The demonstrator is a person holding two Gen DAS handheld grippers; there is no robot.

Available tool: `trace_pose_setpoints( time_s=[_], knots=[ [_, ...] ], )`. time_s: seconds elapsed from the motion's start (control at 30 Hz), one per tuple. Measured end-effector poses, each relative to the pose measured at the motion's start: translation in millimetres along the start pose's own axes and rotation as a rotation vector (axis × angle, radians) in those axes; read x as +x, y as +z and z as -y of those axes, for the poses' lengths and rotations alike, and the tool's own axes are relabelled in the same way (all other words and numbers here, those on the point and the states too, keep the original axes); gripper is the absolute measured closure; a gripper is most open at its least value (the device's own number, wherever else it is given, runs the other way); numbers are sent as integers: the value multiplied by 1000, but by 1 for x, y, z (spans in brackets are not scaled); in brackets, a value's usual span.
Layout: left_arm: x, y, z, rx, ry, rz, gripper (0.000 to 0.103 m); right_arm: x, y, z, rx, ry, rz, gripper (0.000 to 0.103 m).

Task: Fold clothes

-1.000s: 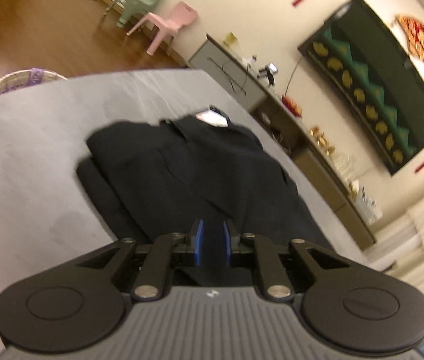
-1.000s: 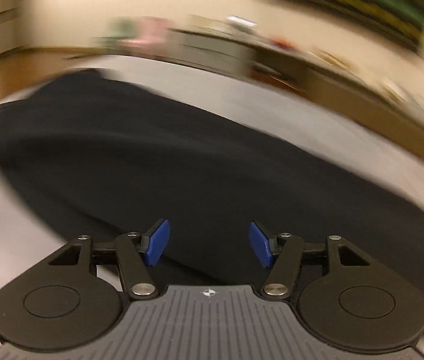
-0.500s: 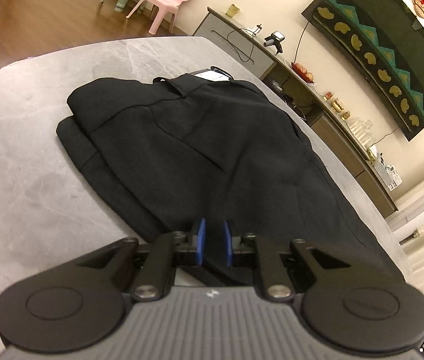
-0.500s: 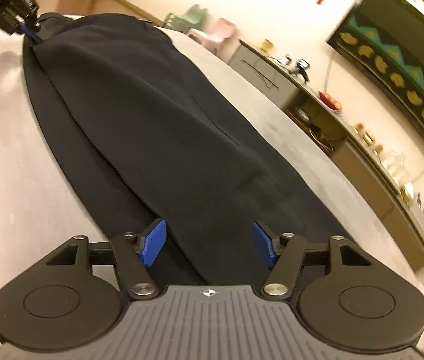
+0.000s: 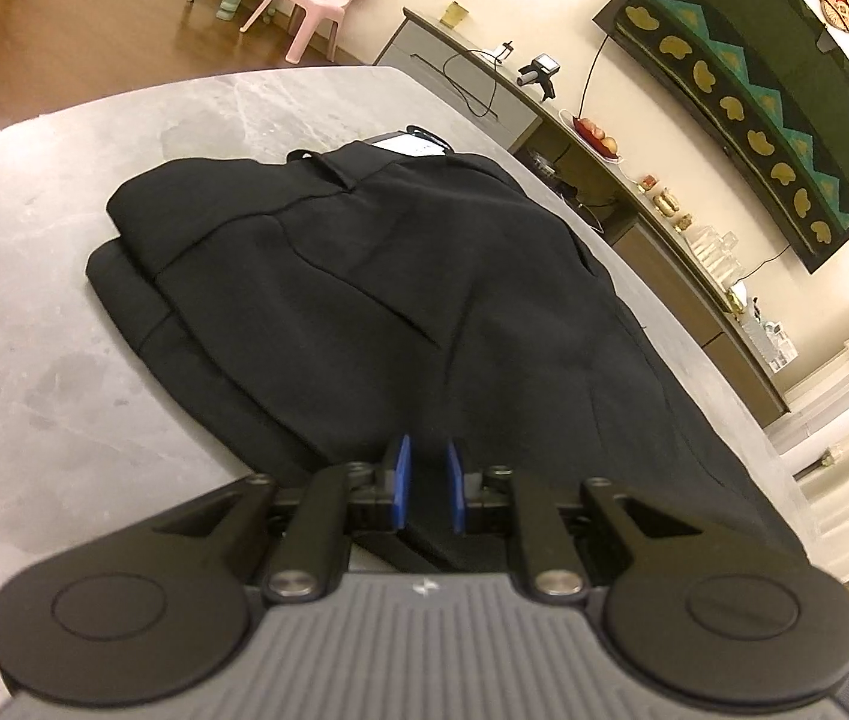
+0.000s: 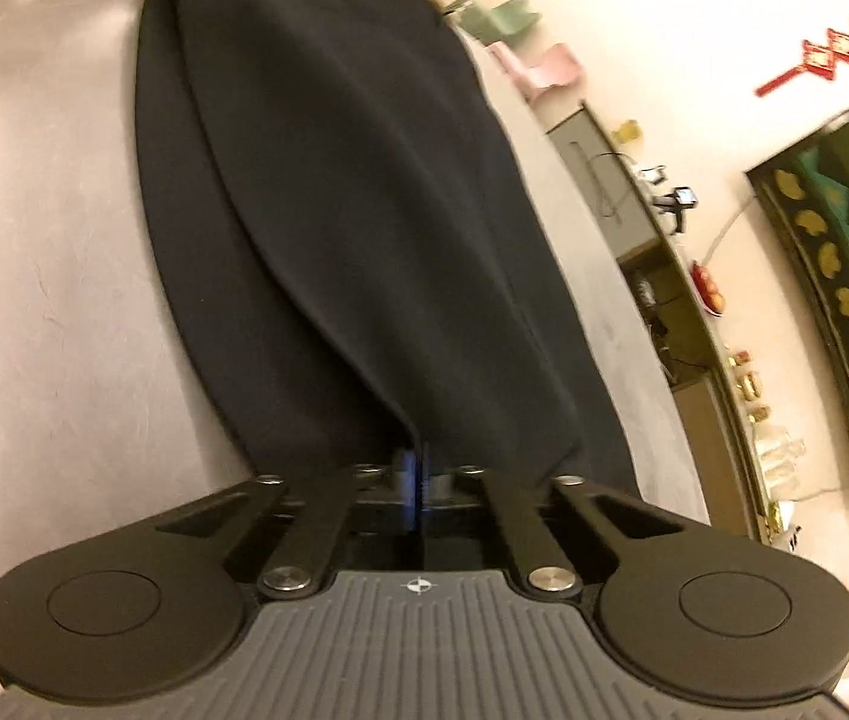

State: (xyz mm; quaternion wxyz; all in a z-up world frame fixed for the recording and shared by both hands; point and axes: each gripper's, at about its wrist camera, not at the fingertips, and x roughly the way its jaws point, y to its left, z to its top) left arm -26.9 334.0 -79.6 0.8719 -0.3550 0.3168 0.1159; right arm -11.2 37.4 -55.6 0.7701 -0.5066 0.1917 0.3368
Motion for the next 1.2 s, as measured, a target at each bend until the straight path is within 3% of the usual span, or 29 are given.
trace_pose_setpoints(
  time_s=[0.13,0.2,0.3,0.47,0.53,0.6,0.63,0.7,0.8,0.9,1.0,1.1,1.2],
  knots=[
    [-8,2,-9,-38,0,16,89,-53,-3,-4,72,-23,105,103],
    [-11,5,-11,-47,2,29,88,-74,-9,-24,52,-6,113,103],
    [-8,5,-6,-29,11,22,88,-71,-22,-51,9,13,71,103],
    [-19,3,2,14,28,57,88,-62,-30,-39,115,-3,53,102],
    [-22,4,-5,-17,48,59,87,-64,-41,-11,259,76,36,91],
    [-23,6,-10,-34,58,51,87,-73,-67,27,503,148,37,49],
    [-23,7,-13,-42,64,48,87,-75,-84,46,620,146,42,43],
    [-21,7,-15,-44,74,37,87,-75,-126,84,835,89,6,43],
    [-18,7,-9,-22,100,39,87,-61,-183,123,1012,-58,-126,44],
    [-19,6,-8,-26,152,50,96,-48,-228,142,1086,-135,-262,44],
    [-26,7,-16,-64,211,71,100,-50,-266,161,1206,-166,-301,44],
    [-39,9,-31,-132,219,94,97,-49,-293,179,1220,-248,-362,44],
    [-56,13,-41,-178,191,141,85,-60,-320,180,1346,-259,-357,43]
  ],
)
